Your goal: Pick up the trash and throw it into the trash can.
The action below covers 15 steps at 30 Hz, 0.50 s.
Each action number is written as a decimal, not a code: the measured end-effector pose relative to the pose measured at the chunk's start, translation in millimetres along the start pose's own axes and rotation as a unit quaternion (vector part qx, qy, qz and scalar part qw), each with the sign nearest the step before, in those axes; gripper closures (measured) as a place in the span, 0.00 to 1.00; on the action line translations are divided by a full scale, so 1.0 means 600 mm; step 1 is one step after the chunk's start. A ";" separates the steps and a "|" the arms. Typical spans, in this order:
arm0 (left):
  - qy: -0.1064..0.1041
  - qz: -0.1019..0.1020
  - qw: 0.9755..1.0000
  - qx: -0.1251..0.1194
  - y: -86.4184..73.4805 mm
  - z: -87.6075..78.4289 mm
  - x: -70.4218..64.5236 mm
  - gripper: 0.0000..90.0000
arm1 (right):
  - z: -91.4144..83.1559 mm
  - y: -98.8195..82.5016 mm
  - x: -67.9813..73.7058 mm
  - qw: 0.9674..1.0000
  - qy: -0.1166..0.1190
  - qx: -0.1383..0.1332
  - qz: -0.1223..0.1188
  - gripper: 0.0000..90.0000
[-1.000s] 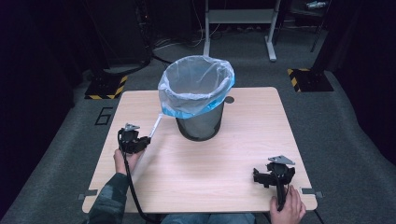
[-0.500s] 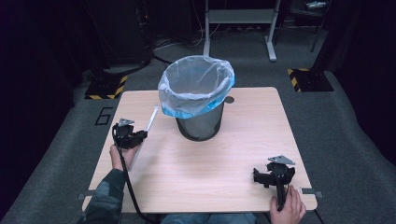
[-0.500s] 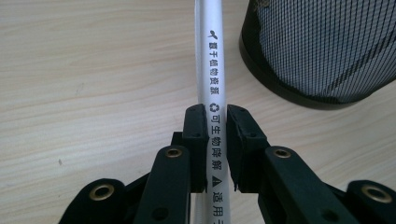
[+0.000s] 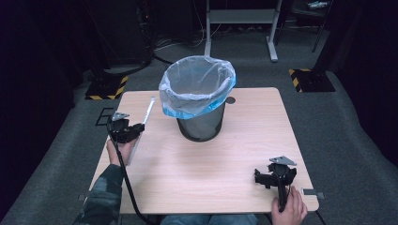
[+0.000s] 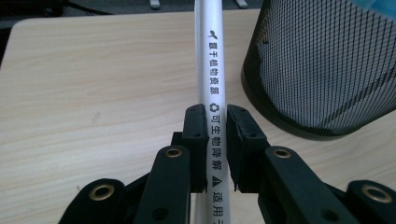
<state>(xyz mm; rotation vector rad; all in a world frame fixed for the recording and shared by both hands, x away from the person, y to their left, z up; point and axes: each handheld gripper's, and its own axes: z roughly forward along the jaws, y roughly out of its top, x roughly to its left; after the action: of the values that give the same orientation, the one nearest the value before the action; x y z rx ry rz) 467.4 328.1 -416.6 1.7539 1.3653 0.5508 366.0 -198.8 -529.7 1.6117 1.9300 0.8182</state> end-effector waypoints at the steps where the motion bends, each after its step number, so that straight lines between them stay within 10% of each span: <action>1: 0.002 -0.001 1.000 -0.003 0.003 -0.001 -0.001 0.87 | 0.000 0.000 0.000 1.000 0.000 -0.002 0.000 0.00; 15: 0.003 0.015 0.999 -0.029 0.051 -0.018 -0.006 0.87 | 0.000 0.000 0.000 1.000 0.000 -0.001 0.000 0.00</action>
<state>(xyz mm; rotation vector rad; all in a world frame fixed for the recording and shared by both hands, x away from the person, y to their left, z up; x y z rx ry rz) 476.0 326.2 -385.3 1.7291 1.3162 0.6070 366.0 -198.7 -529.8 1.6120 1.9283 0.8193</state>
